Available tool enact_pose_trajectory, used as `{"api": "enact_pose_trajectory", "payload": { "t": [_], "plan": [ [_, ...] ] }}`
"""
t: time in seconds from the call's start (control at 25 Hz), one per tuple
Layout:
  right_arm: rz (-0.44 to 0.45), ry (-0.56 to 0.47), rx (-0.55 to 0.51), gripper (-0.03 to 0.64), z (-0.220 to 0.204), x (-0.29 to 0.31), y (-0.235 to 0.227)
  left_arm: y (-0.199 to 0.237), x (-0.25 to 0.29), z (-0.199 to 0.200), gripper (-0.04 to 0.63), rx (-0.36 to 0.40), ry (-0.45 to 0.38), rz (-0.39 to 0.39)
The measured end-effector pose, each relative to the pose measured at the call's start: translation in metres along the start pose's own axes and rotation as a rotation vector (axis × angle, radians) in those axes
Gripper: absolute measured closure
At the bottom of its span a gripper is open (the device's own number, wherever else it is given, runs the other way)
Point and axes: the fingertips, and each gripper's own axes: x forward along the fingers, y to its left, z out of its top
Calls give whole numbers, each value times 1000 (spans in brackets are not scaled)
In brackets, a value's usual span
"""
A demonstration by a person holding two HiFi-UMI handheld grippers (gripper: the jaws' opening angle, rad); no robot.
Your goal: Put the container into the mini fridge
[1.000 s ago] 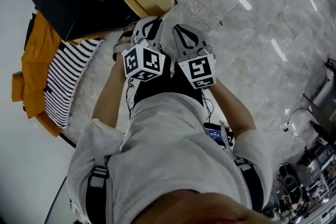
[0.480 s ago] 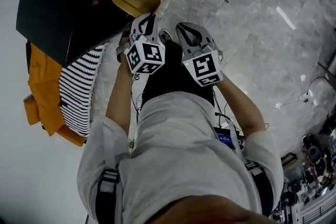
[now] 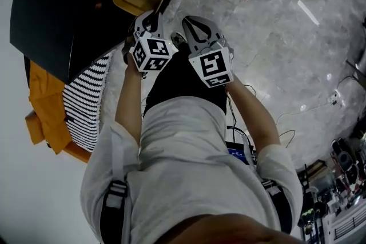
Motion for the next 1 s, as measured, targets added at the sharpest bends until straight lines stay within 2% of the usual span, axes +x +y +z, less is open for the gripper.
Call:
{"api": "enact_pose_trajectory", "payload": {
  "t": [0.44, 0.68, 1.0],
  "plan": [
    [-10, -43, 84, 577, -37, 55, -14, 9, 54, -41, 566, 65, 64, 10],
    [-11, -99, 98, 577, -39, 88, -24, 14, 85, -53, 566, -19, 73, 14],
    [-5, -88, 176, 577, -84, 104, -34, 23, 121, -81, 566, 2, 97, 70]
  ]
}}
